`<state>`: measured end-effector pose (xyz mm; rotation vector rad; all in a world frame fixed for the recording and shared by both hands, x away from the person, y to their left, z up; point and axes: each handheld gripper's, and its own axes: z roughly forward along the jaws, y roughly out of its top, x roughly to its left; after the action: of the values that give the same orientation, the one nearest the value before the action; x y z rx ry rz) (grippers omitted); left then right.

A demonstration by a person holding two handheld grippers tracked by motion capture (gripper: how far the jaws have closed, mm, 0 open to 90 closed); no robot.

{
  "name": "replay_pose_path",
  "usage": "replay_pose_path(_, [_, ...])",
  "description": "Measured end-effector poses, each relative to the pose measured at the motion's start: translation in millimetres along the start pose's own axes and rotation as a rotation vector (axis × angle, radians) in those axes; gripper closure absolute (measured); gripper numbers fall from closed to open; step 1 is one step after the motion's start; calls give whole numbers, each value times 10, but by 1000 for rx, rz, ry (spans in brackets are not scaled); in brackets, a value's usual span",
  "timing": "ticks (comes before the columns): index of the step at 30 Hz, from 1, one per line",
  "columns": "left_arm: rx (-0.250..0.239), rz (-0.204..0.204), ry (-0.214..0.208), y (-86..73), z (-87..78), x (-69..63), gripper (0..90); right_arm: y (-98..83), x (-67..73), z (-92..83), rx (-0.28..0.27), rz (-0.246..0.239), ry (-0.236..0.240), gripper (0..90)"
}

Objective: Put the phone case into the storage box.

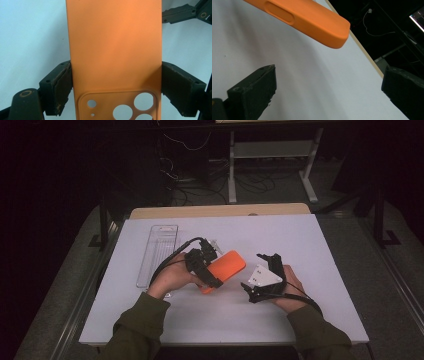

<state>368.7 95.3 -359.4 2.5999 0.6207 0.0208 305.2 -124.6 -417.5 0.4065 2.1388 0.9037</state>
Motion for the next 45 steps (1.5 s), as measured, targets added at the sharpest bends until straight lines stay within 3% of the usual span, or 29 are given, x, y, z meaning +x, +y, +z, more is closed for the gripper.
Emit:
replay_pose_path(29, [29, 20, 0, 6, 21, -10, 154, 74, 157, -17, 9, -222, -132, 0])
replay_pose_path(38, [47, 19, 10, 9, 49, 7, 154, 66, 170, -16, 6, -335, -162, 0])
replay_pose_path(45, [62, 16, 18, -2, 40, 31, 154, 67, 196, -2, 1, -394, -180, 0])
